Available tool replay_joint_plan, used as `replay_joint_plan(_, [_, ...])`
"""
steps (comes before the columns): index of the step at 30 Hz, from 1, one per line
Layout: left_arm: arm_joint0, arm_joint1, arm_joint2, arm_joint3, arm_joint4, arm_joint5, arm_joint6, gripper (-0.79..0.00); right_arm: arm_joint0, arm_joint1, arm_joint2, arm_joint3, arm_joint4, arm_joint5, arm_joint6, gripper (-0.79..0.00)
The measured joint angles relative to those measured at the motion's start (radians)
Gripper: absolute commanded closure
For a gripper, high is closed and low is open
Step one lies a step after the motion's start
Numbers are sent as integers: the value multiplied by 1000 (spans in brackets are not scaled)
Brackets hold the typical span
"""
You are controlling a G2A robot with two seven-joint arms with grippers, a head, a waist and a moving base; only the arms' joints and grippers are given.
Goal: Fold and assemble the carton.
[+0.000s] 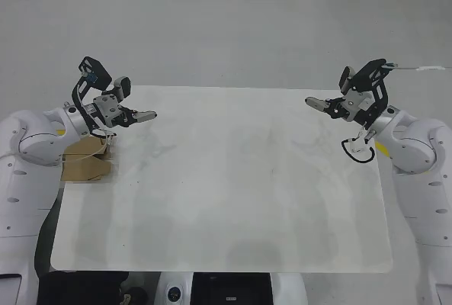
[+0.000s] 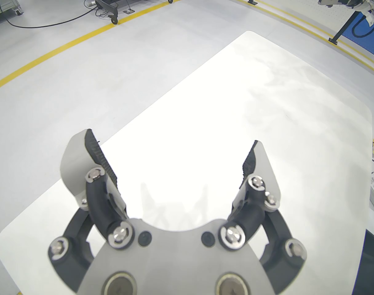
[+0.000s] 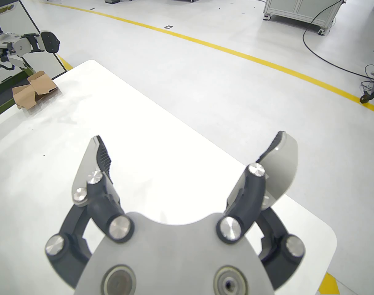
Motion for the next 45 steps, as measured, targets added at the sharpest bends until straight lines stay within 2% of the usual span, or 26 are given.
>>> replay_joint_plan(28, [2,-1,1,1,-3,3,1,-785,0,0,0,0,0,0,0,-785])
replay_joint_plan(32, [7,-3,11,7,-131,98,-50,-785,0,0,0,0,0,0,0,-785])
replay_joint_plan(40, [-37,4,2,45,-505,316,-353,-785,0,0,0,0,0,0,0,-785])
replay_joint_plan(45, [-42,9,-21,80,-648,399,-426,-785,0,0,0,0,0,0,0,-785])
